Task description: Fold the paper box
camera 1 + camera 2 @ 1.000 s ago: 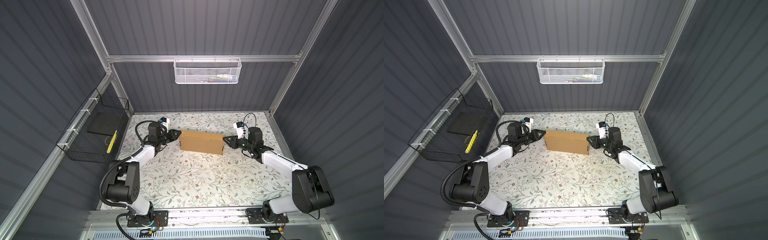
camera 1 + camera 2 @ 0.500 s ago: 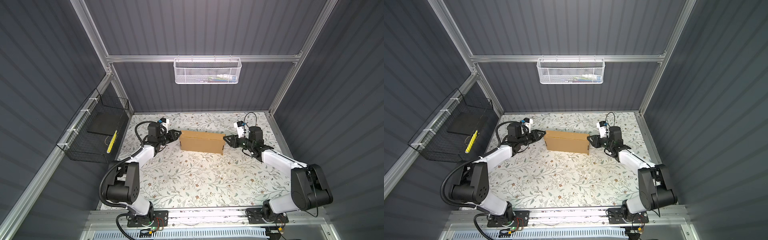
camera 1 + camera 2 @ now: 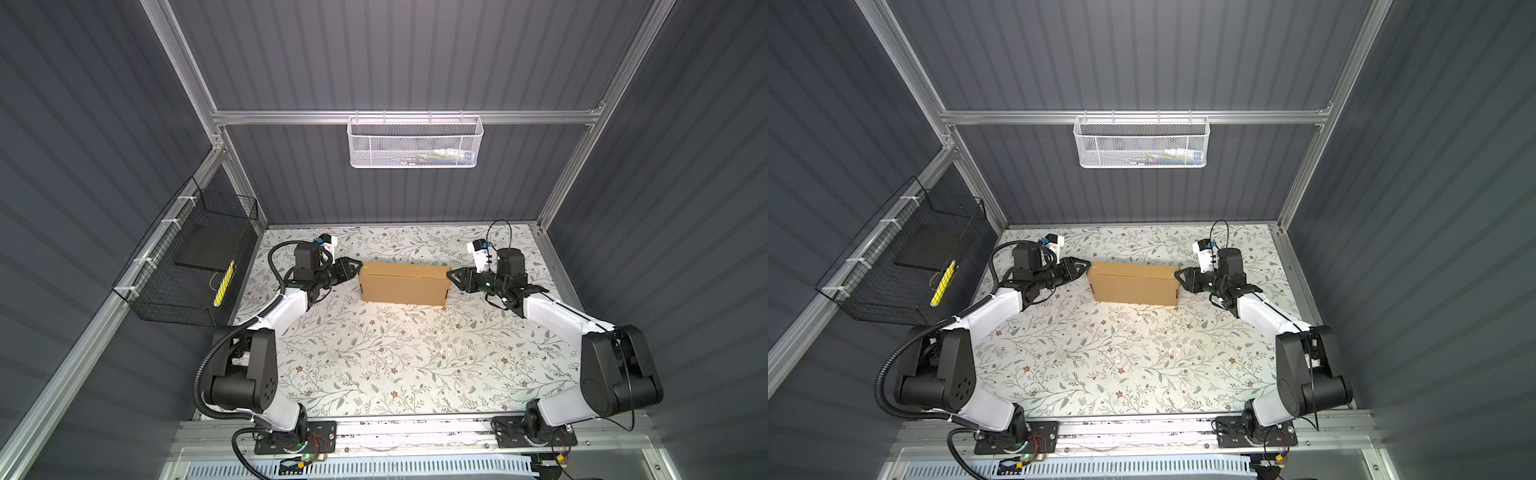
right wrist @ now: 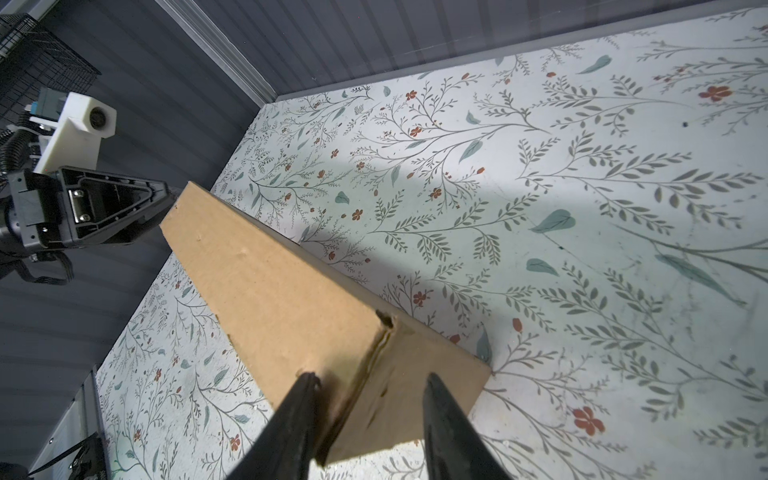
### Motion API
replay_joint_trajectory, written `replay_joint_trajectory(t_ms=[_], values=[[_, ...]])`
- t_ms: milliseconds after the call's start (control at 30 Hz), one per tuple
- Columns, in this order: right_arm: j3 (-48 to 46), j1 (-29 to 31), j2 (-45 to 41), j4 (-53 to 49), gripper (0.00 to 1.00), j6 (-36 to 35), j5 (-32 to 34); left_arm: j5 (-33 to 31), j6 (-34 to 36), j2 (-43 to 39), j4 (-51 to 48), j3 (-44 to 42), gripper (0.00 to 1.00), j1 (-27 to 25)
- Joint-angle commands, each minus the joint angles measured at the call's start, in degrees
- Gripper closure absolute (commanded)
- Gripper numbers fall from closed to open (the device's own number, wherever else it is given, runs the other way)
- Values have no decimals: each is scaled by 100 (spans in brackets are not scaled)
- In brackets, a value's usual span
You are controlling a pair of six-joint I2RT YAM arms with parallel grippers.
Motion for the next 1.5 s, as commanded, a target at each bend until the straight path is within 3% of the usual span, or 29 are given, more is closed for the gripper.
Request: replay_joint_trajectory(t_ms=[0,700,1467], values=[[136,-32,99,-306,55,-138,94,-53,25,-156,-102,252,60,38],[410,-40,29,-482,47,-139,20,263,290,-200,-235,-60,64,38],[264,38,315,-603,52,-129,89,483,315,-94,-260,-321,73,38]])
